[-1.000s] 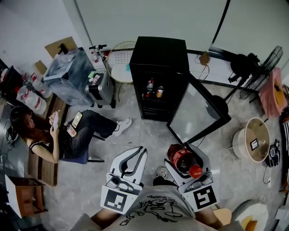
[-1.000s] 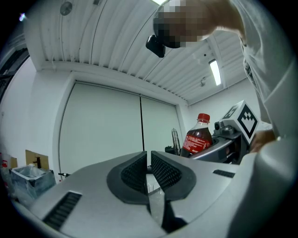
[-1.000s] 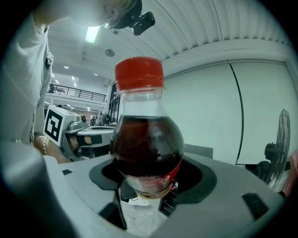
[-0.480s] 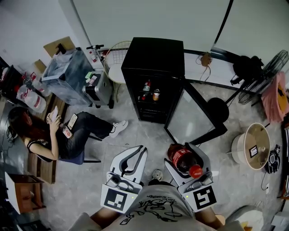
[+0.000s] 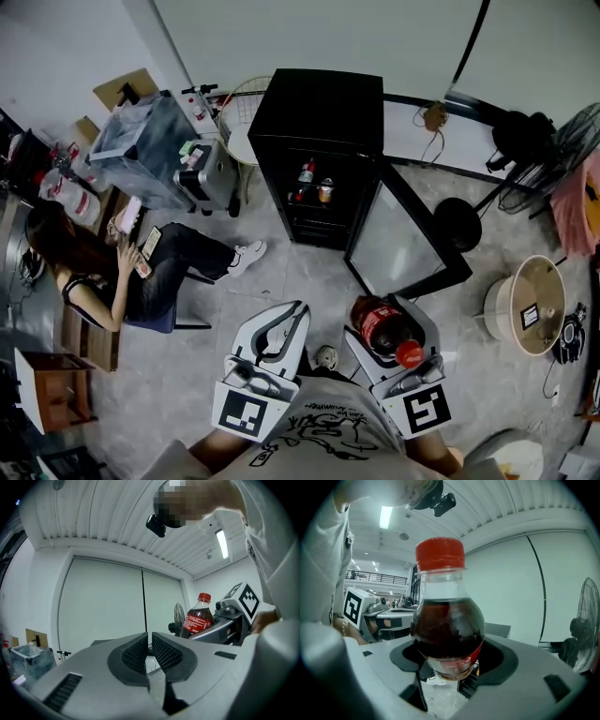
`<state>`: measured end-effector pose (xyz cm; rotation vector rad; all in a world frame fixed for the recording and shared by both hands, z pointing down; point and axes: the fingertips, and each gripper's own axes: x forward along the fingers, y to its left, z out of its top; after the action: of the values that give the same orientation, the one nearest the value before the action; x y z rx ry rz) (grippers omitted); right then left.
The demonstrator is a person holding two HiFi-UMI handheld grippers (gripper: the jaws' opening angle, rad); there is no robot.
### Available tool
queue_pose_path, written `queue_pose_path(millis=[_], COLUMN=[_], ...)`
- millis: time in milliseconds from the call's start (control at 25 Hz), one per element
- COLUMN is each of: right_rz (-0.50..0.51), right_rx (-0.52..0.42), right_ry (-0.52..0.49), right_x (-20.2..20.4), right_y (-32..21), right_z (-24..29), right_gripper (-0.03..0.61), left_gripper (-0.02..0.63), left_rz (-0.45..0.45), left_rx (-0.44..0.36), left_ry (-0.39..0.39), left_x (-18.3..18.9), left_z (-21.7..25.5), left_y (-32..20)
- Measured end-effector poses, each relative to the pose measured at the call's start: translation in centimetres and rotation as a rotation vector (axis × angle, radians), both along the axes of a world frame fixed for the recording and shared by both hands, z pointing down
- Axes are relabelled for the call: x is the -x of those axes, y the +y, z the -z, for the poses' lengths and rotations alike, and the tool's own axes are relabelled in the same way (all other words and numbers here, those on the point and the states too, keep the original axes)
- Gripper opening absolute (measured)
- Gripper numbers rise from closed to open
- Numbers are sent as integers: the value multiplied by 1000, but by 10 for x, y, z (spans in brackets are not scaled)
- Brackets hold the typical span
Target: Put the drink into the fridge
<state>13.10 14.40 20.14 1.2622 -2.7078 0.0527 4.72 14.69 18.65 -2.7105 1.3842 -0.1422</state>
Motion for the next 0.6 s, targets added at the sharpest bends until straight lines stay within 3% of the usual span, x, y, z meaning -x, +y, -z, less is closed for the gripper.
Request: queue_pose_path(millis=[600], right_rz=[3], right_rx=[-20], right_ry=[10], right_x=[39], right_y=[-53], right_z=[0], right_gripper=[314], left_gripper=[40], left_rz=[19], left_rx=[-19], left_ry=[16], left_x=[40], left_z=[0], left_y=[-52])
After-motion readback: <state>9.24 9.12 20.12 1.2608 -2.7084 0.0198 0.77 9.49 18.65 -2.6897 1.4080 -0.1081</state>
